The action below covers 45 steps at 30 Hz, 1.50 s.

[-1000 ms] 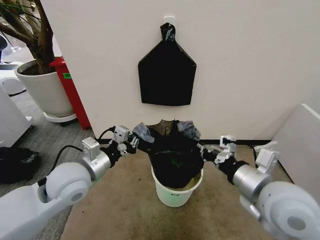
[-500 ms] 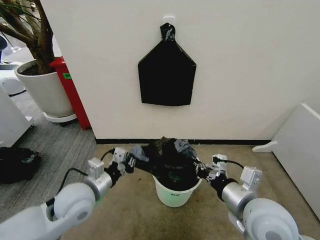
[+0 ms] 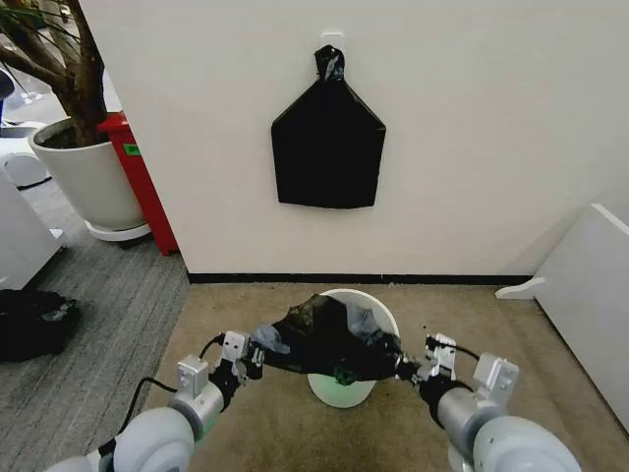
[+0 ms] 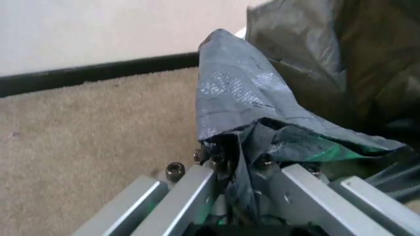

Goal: Place the garbage bag over the trash bin.

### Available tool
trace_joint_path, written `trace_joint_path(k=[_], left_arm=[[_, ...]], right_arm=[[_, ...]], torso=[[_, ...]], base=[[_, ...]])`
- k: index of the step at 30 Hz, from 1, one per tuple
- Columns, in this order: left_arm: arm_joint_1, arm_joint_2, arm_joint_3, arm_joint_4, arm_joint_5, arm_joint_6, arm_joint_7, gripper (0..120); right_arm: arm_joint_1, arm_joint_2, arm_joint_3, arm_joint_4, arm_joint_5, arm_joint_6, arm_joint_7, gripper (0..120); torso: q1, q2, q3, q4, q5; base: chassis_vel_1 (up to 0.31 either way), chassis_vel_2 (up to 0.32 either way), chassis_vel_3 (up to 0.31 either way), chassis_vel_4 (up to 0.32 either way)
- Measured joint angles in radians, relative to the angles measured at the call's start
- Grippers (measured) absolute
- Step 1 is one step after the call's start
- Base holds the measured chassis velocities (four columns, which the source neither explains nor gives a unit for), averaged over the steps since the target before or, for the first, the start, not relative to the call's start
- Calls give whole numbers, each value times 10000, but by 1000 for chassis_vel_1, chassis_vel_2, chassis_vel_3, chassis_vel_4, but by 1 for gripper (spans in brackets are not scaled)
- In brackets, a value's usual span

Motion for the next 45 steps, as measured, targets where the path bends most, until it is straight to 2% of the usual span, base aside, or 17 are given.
trace_joint_path(k=[9,12,19,25,30,35,45], left_arm=[[-292,-743,486,970,595,-227,308,0],[-588,-1100,941,1352,929,-396,316,0],[-1015,-1454,1466,1845,1533,-680,370,0],[-970,-1444,1606,1856,2191,-895,377,0],[-140,-782,1051,1091,2637,-892,274,0],[116,-511,861,766,2652,-772,232,0],[-254,-1121,1630,1558,2901,-856,355,0]], right_arm=[[67,386,-156,-938,-343,56,51,0],[133,477,-140,-1289,-531,114,31,0],[-114,587,198,-1623,-717,70,-166,0],[-628,657,462,-1348,-958,53,-344,0],[-982,639,667,-371,-299,36,185,0],[-726,751,468,-237,92,37,561,0],[-776,1296,366,-1264,-524,18,220,0]], torso=[[1,0,1,0,0],[1,0,1,0,0],[1,0,2,0,1],[1,0,2,0,1],[1,0,1,2,-2],[0,0,1,2,0],[1,0,1,1,-1]], base=[[0,0,0,0],[0,0,0,0],[0,0,0,0],[0,0,0,0],[0,0,0,0],[0,0,0,0],[0,0,0,0]])
